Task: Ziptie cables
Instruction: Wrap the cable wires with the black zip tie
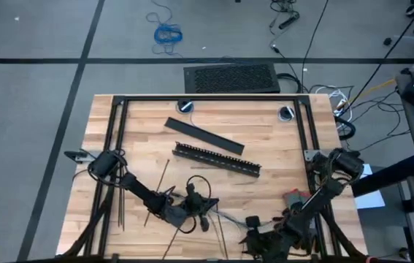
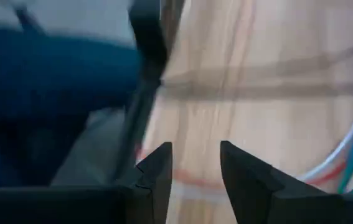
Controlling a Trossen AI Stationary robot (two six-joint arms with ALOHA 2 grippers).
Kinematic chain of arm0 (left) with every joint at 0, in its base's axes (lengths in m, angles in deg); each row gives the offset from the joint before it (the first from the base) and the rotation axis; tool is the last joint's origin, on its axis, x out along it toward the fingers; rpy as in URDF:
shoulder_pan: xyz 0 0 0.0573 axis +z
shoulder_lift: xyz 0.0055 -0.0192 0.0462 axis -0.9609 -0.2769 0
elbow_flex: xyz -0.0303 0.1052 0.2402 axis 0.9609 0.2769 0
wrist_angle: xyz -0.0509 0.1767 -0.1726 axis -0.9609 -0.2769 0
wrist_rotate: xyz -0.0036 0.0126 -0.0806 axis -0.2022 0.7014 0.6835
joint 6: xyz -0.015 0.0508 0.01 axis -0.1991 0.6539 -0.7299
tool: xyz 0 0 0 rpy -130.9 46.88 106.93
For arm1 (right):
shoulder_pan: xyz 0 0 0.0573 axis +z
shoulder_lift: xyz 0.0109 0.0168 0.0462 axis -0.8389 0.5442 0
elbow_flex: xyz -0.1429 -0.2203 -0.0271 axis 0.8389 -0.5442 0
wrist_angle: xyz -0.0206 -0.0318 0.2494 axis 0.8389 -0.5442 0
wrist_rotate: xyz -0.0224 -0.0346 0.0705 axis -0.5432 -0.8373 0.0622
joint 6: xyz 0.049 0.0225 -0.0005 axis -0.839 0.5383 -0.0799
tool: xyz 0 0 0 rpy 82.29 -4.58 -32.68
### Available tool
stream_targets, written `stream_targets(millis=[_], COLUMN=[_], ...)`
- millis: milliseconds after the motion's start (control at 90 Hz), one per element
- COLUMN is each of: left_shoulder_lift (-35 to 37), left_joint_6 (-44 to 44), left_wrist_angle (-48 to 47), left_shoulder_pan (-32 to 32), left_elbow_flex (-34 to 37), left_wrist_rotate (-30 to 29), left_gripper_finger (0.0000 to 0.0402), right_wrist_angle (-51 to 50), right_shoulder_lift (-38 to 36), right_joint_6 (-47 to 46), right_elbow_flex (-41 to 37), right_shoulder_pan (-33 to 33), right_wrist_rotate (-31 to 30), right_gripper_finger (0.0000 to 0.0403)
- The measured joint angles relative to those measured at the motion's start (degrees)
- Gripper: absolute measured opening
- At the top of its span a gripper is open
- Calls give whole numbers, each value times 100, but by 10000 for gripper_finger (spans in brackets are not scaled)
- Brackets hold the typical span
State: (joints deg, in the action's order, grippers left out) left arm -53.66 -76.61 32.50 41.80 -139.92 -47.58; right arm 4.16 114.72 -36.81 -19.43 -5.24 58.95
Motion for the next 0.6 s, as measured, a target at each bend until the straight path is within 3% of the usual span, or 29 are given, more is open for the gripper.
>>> stream_targets(millis=[133,500,600], left_shoulder_lift=[0,0,0], left_joint_6=[-2,50,197], left_wrist_angle=[-1,-273,-283], left_shoulder_pan=[7,37,117], left_elbow_flex=[0,2,4], left_wrist_rotate=[168,500,496], left_gripper_finger=[0,0,0], right_wrist_angle=[776,1314,1051], right_shoulder_lift=[55,53,53], right_joint_6=[512,740,787], right_elbow_flex=[-3,3,3], right_shoulder_pan=[-41,-122,-240], right_wrist_rotate=[34,-57,-67], right_gripper_finger=[125,125,125])
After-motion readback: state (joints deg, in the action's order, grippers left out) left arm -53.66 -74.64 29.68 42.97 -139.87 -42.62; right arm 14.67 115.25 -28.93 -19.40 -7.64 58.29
